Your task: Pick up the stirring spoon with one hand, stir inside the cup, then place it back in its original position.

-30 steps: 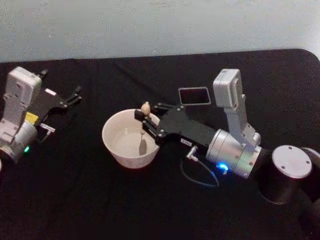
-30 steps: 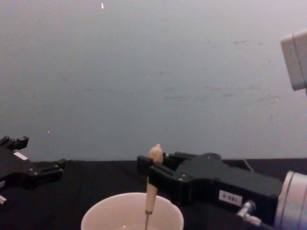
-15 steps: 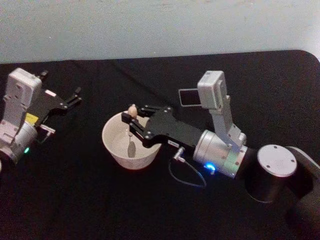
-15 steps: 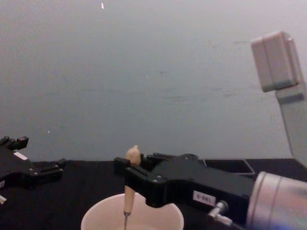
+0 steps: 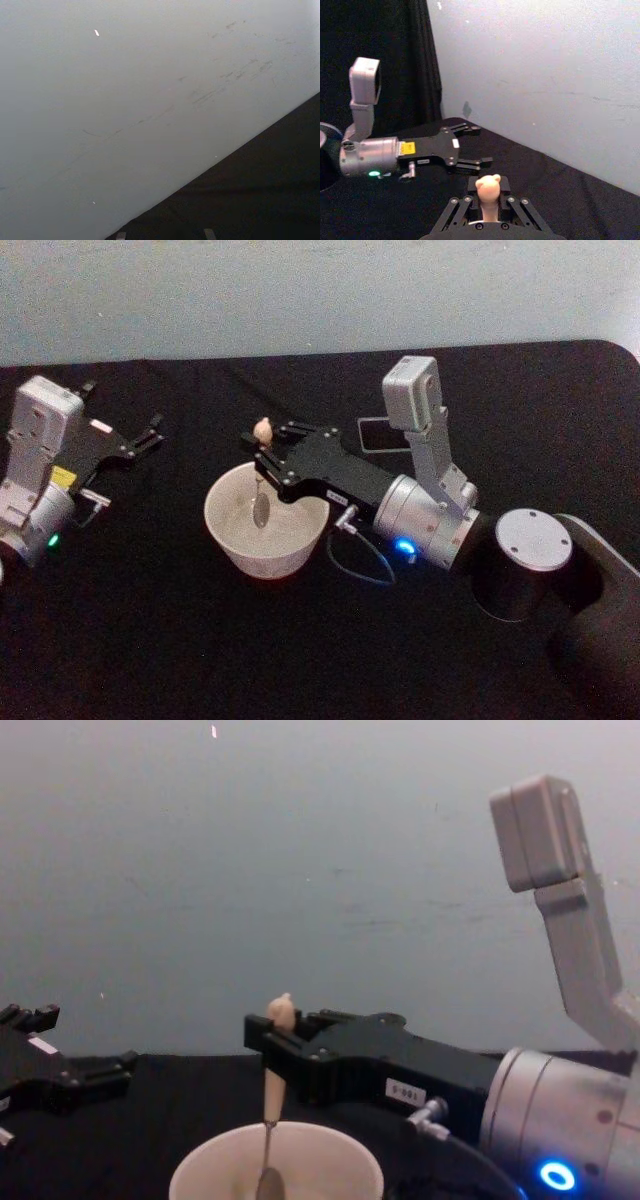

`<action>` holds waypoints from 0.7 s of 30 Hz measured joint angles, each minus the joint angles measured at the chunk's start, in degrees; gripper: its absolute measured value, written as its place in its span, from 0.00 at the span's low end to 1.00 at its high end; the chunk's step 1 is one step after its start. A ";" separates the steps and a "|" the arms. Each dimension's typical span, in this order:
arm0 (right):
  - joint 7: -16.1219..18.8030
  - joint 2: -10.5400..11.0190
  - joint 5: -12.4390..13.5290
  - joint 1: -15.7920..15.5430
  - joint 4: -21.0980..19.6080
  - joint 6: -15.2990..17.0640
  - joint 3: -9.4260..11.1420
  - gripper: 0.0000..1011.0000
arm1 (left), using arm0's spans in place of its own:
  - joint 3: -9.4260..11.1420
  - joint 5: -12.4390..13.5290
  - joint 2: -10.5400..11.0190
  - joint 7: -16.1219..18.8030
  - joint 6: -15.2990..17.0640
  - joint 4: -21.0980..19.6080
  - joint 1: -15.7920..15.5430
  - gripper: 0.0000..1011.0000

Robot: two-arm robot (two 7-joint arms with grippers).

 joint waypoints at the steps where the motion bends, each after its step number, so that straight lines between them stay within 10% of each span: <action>1: -0.15 -0.02 -0.12 0.08 0.17 -0.08 0.22 0.22 | 0.00 0.00 0.00 0.00 0.00 0.00 0.00 0.99; 21: -0.02 1.15 0.03 -1.24 -1.74 0.35 1.90 0.22 | 0.00 0.00 0.00 0.00 0.00 0.00 0.00 0.99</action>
